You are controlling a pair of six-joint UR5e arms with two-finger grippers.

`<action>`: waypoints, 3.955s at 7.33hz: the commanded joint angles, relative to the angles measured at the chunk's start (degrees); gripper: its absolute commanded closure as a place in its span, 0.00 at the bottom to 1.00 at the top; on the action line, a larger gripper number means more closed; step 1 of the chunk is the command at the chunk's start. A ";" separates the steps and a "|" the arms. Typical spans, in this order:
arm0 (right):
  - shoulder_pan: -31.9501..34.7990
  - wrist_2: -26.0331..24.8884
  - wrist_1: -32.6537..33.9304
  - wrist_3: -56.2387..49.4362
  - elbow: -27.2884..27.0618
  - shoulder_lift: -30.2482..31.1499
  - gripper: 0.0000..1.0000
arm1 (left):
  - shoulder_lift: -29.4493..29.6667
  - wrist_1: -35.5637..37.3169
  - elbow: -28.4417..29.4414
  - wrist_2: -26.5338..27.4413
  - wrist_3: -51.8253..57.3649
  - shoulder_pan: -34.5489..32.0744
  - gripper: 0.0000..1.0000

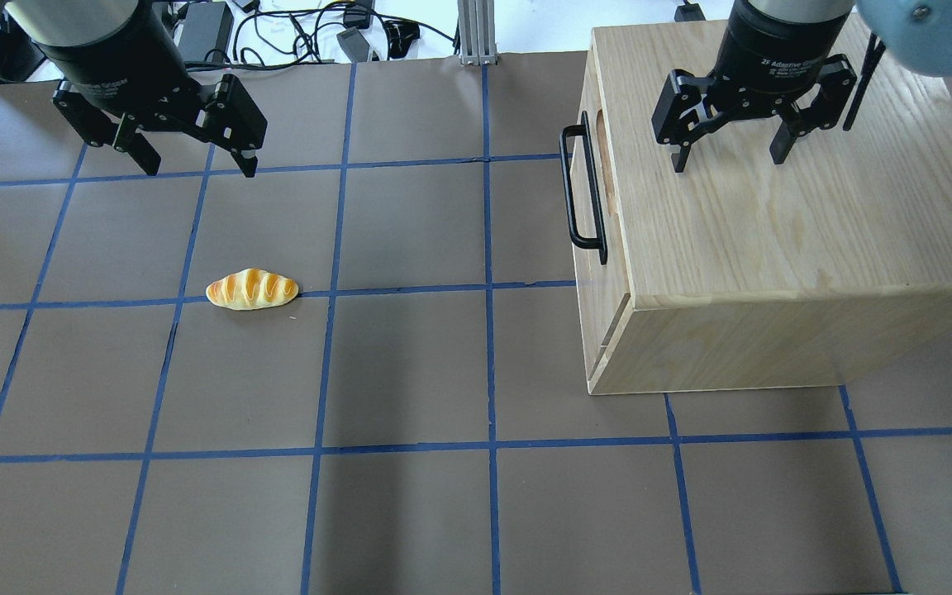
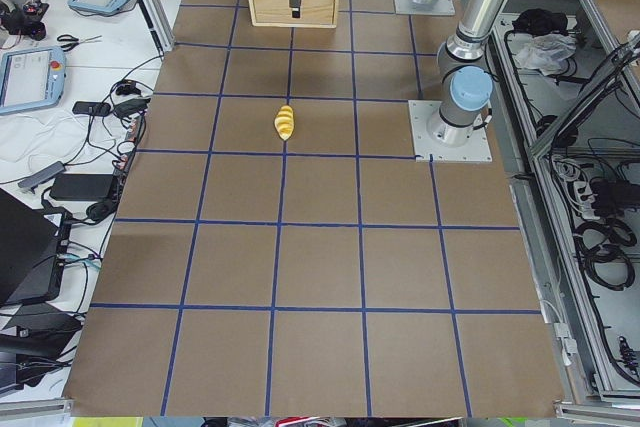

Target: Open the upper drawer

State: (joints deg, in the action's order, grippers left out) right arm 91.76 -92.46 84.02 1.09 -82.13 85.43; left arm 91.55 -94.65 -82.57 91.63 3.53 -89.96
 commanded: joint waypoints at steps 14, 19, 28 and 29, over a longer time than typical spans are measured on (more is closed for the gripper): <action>0.00 0.00 0.00 0.05 0.04 0.00 0.00 | 13.81 25.37 -2.42 -19.65 -26.28 -13.37 0.00; 0.00 0.00 0.00 -0.04 0.04 0.00 0.00 | 17.43 29.34 -2.51 -21.49 -29.01 -19.55 0.00; 0.00 0.00 0.00 -0.04 0.04 0.00 0.00 | 18.92 29.35 -2.94 -21.23 -26.75 -20.52 0.00; 0.00 0.00 0.00 0.05 0.04 0.00 0.00 | 18.66 29.35 -3.81 -21.05 -25.86 -20.52 0.00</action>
State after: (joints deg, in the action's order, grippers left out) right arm 91.75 -92.46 84.02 1.08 -82.09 85.43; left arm 110.38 -65.27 -85.58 70.40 -23.61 -110.52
